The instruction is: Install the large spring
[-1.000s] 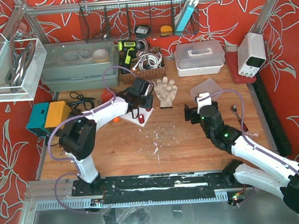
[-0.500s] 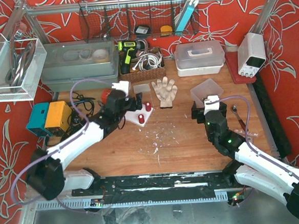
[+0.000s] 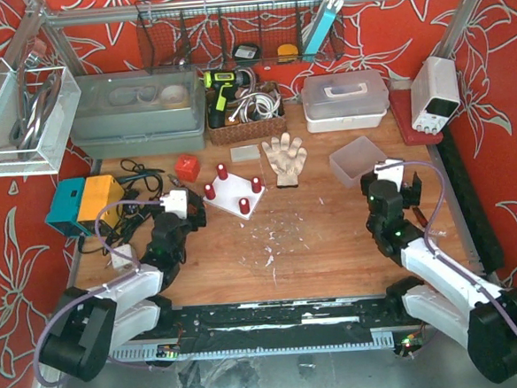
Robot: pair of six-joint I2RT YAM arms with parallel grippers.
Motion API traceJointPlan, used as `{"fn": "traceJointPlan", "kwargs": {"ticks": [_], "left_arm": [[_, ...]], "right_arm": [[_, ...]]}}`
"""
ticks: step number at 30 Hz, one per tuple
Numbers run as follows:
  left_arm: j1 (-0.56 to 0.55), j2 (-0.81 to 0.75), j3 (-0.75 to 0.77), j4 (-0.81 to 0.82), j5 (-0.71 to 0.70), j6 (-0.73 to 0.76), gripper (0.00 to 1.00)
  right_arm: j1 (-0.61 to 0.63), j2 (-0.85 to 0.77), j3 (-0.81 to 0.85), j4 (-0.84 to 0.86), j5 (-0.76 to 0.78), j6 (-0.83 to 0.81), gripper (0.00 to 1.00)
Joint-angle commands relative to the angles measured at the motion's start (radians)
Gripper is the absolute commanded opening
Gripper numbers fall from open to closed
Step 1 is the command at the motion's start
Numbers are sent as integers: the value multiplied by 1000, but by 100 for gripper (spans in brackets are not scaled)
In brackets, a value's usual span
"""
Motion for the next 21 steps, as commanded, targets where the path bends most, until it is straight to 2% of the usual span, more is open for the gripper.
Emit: {"fn": "traceJointPlan", "kwargs": {"ticks": [1, 4, 6, 9, 13, 17, 21], "left_arm": [[84, -25, -81, 191, 71, -3, 100], [140, 15, -117, 273, 138, -14, 100], [149, 34, -99, 256, 185, -11, 100], [151, 90, -101, 348, 286, 19, 100], [154, 147, -73, 368, 289, 58, 100], [157, 232, -140, 579, 209, 47, 100], [165, 272, -142, 618, 222, 45, 100]], "right_arm": [[-91, -28, -88, 77, -41, -38, 99], [-162, -43, -159, 154, -145, 15, 99], [-192, -15, -190, 229, -204, 19, 99], [-210, 67, -206, 319, -240, -4, 99], [-225, 215, -203, 469, -301, -28, 99], [-233, 346, -171, 567, -368, -69, 99], [-237, 465, -166, 669, -385, -72, 99]]}}
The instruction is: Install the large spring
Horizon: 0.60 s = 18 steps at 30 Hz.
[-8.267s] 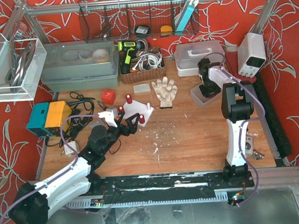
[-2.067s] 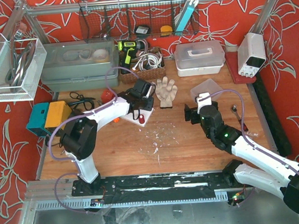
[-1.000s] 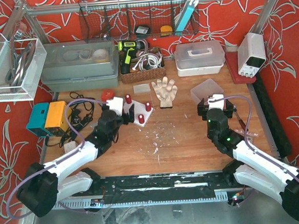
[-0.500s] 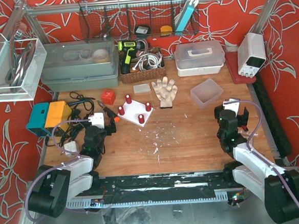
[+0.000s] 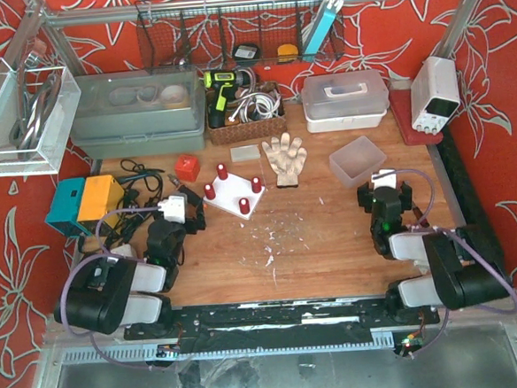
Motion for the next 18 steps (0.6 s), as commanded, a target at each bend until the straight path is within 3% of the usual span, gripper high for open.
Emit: {"fn": "traceJointPlan", "kwargs": {"ticks": [1, 4, 6, 8, 10, 18], "left_arm": [[17, 30, -12, 156, -10, 6, 100], [37, 117, 2, 210, -9, -8, 100], [55, 86, 38, 97, 45, -17, 100], [65, 105, 30, 147, 58, -18, 100], [73, 91, 53, 75, 52, -29, 100], [81, 94, 58, 72, 52, -39, 100]], "right_arm": [[-9, 106, 25, 175, -43, -25, 99], [-13, 113, 54, 117, -46, -16, 99], [-19, 117, 58, 115, -51, -13, 99], [-22, 116, 59, 109, -56, -12, 99], [-22, 115, 60, 107, -56, -12, 99], [-22, 114, 58, 110, -55, -12, 99]]}}
